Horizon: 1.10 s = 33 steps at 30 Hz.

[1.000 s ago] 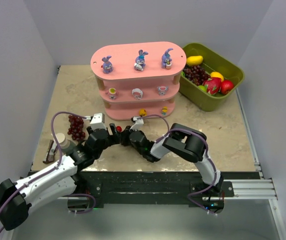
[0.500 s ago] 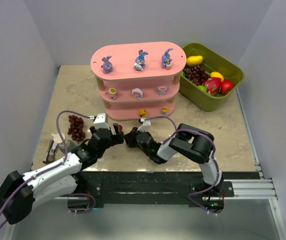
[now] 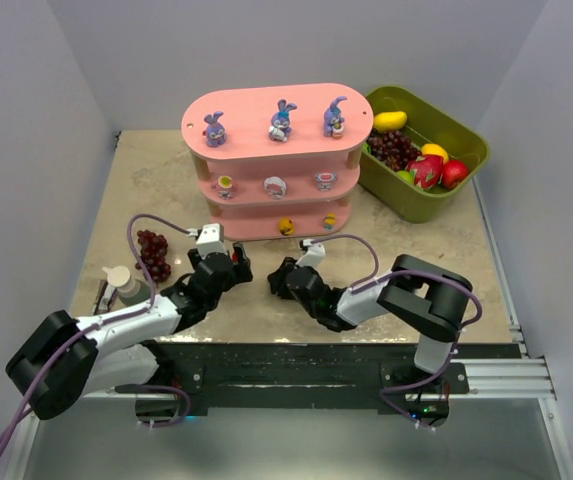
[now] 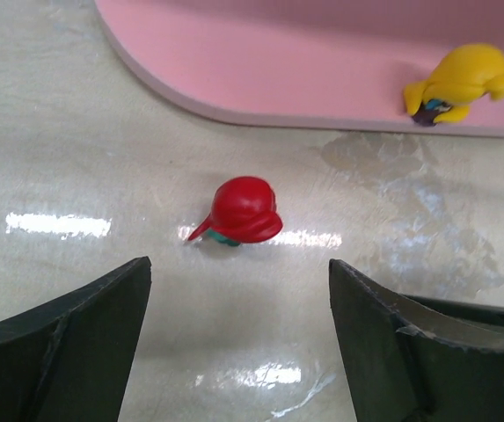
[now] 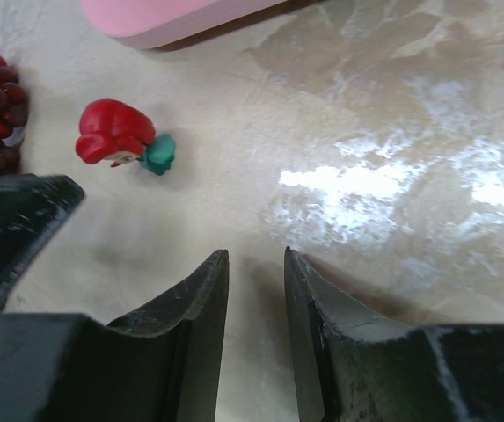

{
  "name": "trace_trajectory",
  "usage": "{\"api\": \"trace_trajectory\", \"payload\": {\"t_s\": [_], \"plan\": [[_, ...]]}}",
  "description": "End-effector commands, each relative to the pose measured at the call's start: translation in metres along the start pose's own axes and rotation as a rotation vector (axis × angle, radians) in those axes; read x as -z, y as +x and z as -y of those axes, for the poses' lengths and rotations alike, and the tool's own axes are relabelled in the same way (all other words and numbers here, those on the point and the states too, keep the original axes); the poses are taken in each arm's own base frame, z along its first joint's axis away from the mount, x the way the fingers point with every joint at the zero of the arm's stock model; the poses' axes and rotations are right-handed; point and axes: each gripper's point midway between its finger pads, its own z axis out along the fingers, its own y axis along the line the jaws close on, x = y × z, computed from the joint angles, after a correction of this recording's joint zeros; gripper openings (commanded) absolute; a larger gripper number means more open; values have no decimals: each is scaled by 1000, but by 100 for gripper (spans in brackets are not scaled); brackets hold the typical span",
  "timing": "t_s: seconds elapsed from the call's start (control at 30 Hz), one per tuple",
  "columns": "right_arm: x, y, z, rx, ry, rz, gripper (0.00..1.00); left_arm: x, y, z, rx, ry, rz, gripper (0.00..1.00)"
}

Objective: Place and organize the plastic toys onto the shelf

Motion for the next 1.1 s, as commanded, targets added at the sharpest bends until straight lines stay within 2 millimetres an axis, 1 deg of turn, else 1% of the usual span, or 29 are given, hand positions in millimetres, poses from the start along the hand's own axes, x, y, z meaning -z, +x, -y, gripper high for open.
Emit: {"api": "trace_trajectory", "payload": {"t_s": [0.0, 0.13, 0.23, 0.27, 0.37, 0.53, 0.77, 0.87, 1.07], "plan": [[9, 4, 36, 42, 131, -6, 37, -3, -37, 14, 52, 27, 142, 84], [12, 5, 41, 47, 141, -12, 37, -10, -37, 14, 67, 1, 141, 79], [15, 6, 45, 49, 150, -13, 36, -15, -34, 14, 80, -16, 137, 74], [16, 6, 47, 53, 154, -14, 36, -16, -35, 15, 84, -17, 138, 70], [19, 5, 51, 52, 160, -11, 35, -18, -33, 15, 89, -21, 140, 66], [19, 3, 52, 54, 163, -7, 33, -22, -32, 16, 84, -28, 139, 64], [19, 3, 55, 54, 166, -9, 32, -31, -31, 22, 71, -32, 129, 64], [19, 2, 57, 53, 169, -9, 31, -34, -30, 21, 70, -48, 128, 63], [19, 1, 62, 48, 175, -6, 29, -37, -27, 18, 68, -67, 125, 58]]}}
